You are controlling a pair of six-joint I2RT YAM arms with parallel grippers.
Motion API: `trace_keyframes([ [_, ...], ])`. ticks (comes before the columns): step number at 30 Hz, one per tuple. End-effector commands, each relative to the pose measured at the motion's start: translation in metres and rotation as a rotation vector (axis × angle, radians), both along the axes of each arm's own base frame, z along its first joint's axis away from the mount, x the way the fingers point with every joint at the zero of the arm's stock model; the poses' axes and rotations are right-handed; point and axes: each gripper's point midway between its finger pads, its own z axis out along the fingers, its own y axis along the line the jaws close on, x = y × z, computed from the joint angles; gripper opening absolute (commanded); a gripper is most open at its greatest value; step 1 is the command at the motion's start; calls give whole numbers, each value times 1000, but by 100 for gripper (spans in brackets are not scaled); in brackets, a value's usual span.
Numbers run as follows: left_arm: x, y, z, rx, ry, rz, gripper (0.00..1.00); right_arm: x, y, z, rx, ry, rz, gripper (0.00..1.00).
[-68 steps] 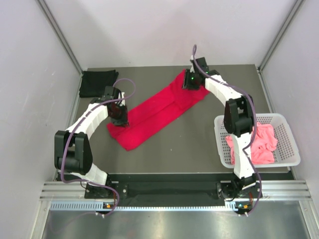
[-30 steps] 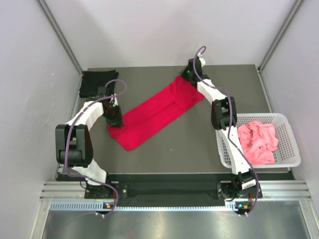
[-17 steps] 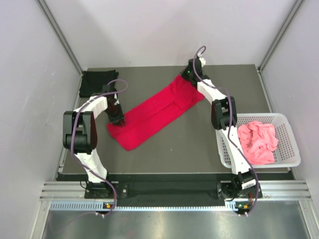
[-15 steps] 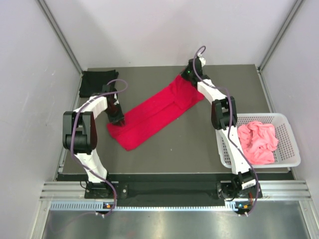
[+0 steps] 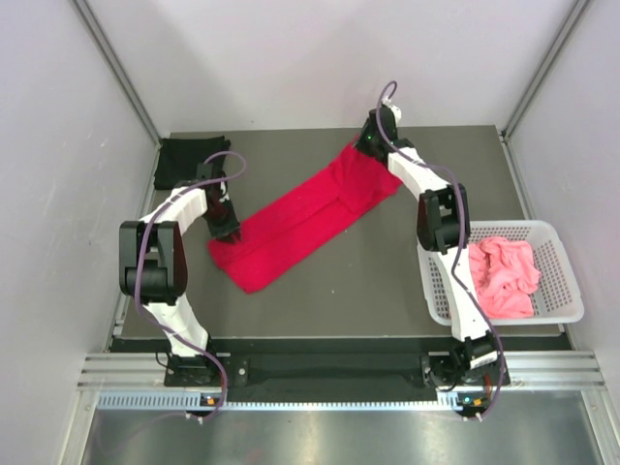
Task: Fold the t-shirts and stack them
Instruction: Fold the tshirt
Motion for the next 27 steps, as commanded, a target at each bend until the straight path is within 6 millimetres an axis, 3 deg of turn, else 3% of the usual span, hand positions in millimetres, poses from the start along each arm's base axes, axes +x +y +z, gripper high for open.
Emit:
trace_keyframes([
  [1,5,1,12,-6,-35,12,29,-10,14,20,-33,-21,45,28],
  [8,7,3,6,3,-12,30,29,-4,36,-10,-6,-8,61,29],
  [12,-1,6,-8,22,51,45,29,2,35,-28,-25,0,36,29],
  [19,-35,17,-30,87,199,91,29,11,22,-51,36,55,-58,29],
  [27,-76,17,-45,85,349,99,30,26,25,-61,173,49,-112,26],
])
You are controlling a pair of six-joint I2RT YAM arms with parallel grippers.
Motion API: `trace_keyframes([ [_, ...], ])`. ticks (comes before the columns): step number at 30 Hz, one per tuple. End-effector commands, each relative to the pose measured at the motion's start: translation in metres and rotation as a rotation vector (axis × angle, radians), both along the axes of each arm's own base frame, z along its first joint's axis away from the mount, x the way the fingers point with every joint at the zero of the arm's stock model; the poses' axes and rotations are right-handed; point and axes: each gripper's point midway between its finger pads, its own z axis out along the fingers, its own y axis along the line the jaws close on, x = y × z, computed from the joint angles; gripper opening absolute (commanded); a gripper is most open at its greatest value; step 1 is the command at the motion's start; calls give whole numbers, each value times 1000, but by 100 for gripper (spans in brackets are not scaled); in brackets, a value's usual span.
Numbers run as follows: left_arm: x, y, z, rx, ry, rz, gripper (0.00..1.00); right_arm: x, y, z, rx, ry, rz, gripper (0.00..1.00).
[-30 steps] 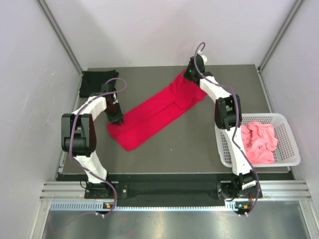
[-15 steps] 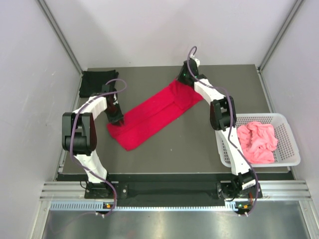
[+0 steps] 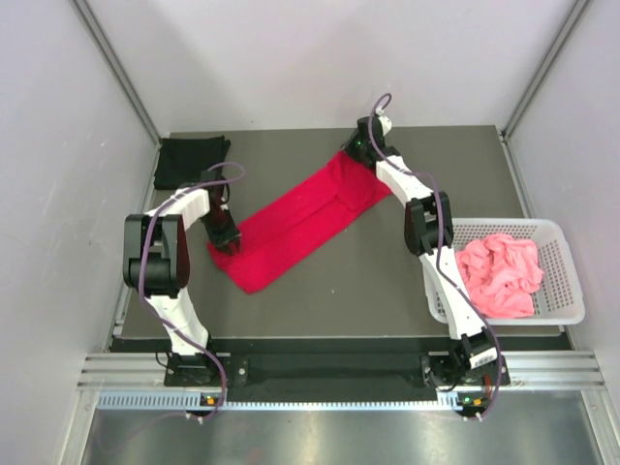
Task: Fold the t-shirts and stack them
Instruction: Fold the tshirt
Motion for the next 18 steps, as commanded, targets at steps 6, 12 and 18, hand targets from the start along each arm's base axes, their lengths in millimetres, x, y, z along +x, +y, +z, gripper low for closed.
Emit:
trace_keyframes([
  [6,-75,11,-21,46,234,22,30,8,-3,-15,81,17,-39,24],
  [12,-73,7,-7,18,188,8,30,10,1,16,83,-33,-6,26],
  [18,-26,1,56,-14,-128,-65,34,0,6,67,59,-84,47,30],
])
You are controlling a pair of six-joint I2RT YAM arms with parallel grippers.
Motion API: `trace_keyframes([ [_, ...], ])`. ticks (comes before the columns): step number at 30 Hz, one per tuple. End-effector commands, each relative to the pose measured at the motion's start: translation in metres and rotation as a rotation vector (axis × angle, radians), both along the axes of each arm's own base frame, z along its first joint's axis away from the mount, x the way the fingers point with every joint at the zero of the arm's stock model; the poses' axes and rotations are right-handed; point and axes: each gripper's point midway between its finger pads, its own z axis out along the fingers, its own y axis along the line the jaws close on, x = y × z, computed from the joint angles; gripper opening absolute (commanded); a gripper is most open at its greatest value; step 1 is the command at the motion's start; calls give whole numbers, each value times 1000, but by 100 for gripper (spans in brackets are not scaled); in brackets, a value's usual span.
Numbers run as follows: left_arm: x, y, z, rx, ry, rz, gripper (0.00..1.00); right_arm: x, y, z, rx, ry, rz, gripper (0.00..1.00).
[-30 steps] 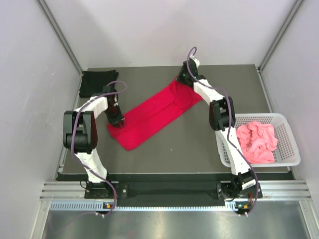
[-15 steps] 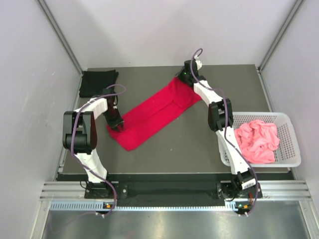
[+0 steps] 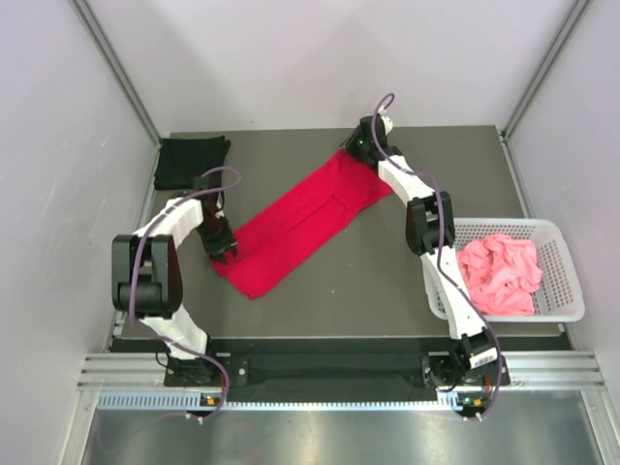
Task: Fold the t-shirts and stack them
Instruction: Fold the tshirt
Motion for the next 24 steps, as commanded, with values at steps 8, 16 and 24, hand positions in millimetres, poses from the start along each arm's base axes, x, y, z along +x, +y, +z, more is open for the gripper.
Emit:
trace_keyframes([
  [8,36,12,97,67,-348,-98,38,-38,8,166,-112,-192,109,48],
  [16,44,7,123,45,-459,-83,38,-158,60,195,-146,-112,373,50],
  [24,44,-7,150,-36,-533,-77,37,-317,111,182,115,55,673,50],
])
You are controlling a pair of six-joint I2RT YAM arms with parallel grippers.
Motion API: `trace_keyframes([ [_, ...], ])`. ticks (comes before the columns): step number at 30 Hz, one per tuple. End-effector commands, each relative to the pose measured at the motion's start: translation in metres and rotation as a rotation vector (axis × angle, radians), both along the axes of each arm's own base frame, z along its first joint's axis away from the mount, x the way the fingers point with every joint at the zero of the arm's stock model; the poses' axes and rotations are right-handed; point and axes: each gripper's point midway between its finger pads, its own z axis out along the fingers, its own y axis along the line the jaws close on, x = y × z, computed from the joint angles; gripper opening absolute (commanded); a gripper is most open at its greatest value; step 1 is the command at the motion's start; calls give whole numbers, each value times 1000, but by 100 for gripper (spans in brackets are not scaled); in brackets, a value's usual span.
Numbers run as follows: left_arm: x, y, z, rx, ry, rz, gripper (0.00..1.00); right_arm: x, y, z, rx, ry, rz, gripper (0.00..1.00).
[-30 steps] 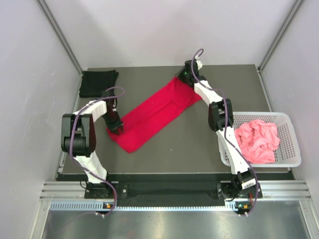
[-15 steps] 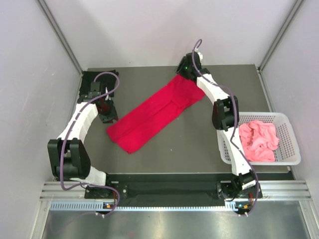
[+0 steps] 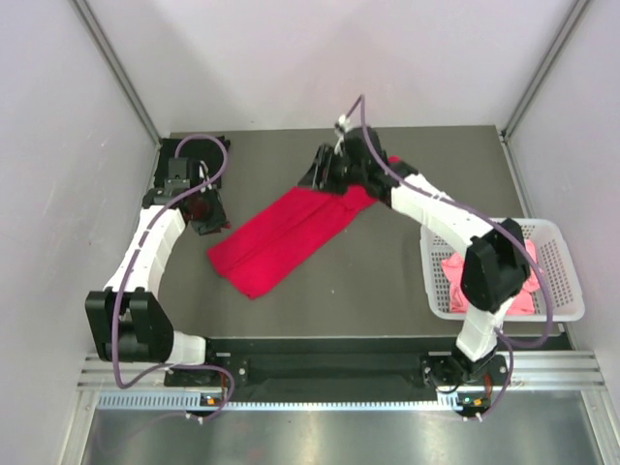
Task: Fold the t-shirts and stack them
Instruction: Fold the tshirt
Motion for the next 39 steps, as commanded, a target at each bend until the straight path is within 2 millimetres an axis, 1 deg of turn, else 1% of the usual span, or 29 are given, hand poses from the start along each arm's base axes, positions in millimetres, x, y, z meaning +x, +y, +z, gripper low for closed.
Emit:
trace_keyframes([
  [1,9,-6,31,-35,-101,-6,37,-62,23,-32,112,159,126,50],
  [3,5,-6,29,-42,-95,1,37,-86,39,-31,176,196,172,50],
  [4,1,-7,31,-47,-100,3,37,-99,40,-49,171,248,181,50],
  [5,-4,-8,28,-53,-92,4,37,-110,44,-51,193,271,203,50],
  [6,-6,-9,28,-62,-93,15,37,-121,57,-45,249,279,220,51],
  [7,-12,-9,30,-63,-100,18,36,-134,56,-63,240,330,214,52],
  [8,-16,-8,28,-62,-84,28,36,-140,57,-66,246,346,197,53],
  [9,-20,-8,25,-62,-65,36,35,-152,63,-71,265,398,181,55],
  [11,-32,-10,19,-61,-42,40,35,-162,70,-79,320,416,169,60],
  [12,-34,-10,19,-67,-47,47,35,-176,79,-83,328,456,172,99],
  [13,-36,-10,21,-67,-61,49,34,-181,85,-84,335,460,176,100],
  [14,-38,-9,20,-64,-60,53,35,-184,91,-92,327,472,171,100],
  [15,-40,-8,20,-63,-58,55,35,-198,99,-95,324,495,182,100],
  [18,-45,-9,24,-64,-64,53,35,-212,108,-111,309,541,163,100],
  [19,-47,-8,26,-63,-72,52,35,-211,108,-118,298,546,142,100],
  [21,-51,-6,26,-49,-66,52,35,-213,108,-120,307,548,116,100],
  [24,-56,-3,25,-33,-76,50,35,-219,100,-134,244,517,79,100],
  [26,-57,-3,23,-30,-77,50,35,-215,94,-125,215,438,69,100],
  [27,-57,-2,23,-30,-83,52,35,-217,89,-127,158,390,96,100],
  [28,-56,-3,23,-32,-89,52,35,-217,86,-117,147,348,121,100],
  [29,-57,-3,22,-32,-89,53,35,-218,83,-116,124,320,138,100],
  [30,-55,-3,23,-33,-102,53,35,-222,77,-122,92,306,155,100],
  [32,-55,-2,19,-30,-99,53,35,-229,73,-122,126,321,173,100],
  [33,-53,-2,18,-30,-99,53,35,-235,65,-137,126,360,158,100],
  [34,-53,-2,17,-30,-97,54,35,-236,73,-123,218,343,188,100],
  [35,-52,-3,18,-33,-98,56,35,-235,72,-122,259,361,179,100],
  [36,-52,-3,18,-36,-100,56,35,-236,65,-128,277,357,177,100],
  [37,-52,-3,18,-35,-101,57,35,-231,69,-106,371,294,193,100],
  [39,-53,0,19,-20,-106,60,35,-220,57,-111,364,310,148,100],
])
